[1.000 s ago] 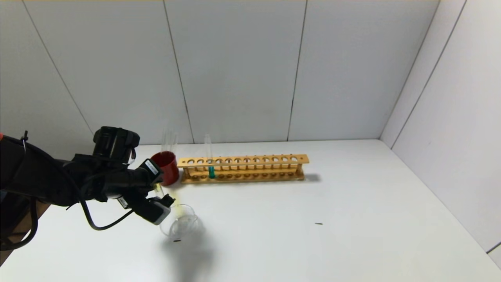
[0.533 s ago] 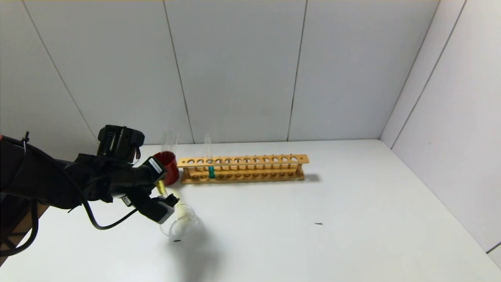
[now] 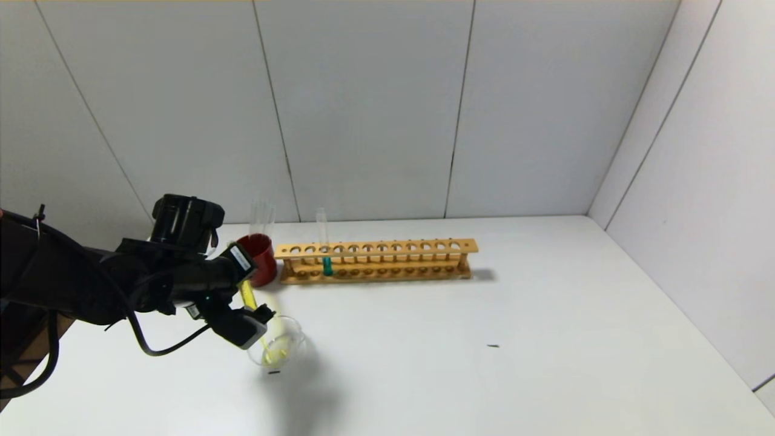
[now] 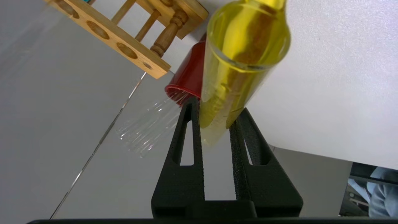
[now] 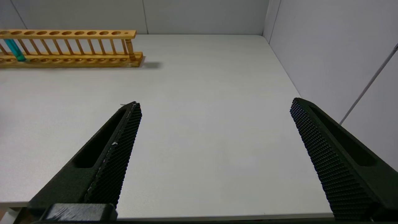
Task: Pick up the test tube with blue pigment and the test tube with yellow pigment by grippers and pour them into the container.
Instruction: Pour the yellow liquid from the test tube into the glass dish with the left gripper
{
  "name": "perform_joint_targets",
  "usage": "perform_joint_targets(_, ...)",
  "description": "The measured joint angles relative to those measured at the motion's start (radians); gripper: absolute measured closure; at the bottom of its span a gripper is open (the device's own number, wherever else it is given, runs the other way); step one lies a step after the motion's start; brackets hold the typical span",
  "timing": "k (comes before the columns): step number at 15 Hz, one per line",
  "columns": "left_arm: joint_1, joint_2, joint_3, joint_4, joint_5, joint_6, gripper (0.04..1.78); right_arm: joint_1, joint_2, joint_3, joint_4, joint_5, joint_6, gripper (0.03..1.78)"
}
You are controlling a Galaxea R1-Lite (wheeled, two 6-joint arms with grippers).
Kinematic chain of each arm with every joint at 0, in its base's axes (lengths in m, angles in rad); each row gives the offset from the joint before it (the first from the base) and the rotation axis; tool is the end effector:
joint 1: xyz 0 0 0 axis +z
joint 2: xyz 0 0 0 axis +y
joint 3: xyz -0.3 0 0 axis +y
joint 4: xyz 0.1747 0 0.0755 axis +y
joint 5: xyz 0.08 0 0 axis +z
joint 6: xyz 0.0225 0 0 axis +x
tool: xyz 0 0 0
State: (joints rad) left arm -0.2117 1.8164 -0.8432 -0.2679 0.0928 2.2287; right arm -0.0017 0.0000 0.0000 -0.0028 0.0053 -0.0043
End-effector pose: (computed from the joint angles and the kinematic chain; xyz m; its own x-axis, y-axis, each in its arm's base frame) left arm 0.3051 -0.0634 0.1227 0.7607 -0.0687 -0.6455 0.4158 -0.7121 0.5658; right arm -0.0228 0.0002 0.0758 1.0000 0.0036 0.0028 -0.0036 1.0000 -0.0043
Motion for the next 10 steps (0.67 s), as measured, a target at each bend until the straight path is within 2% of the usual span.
perform_joint_targets(10, -0.024, 0.004, 0.008, -0.020, 0.042, 0.014, 1.51, 0.000, 0.000, 0.000, 0.000, 0.000, 0.000, 0.06)
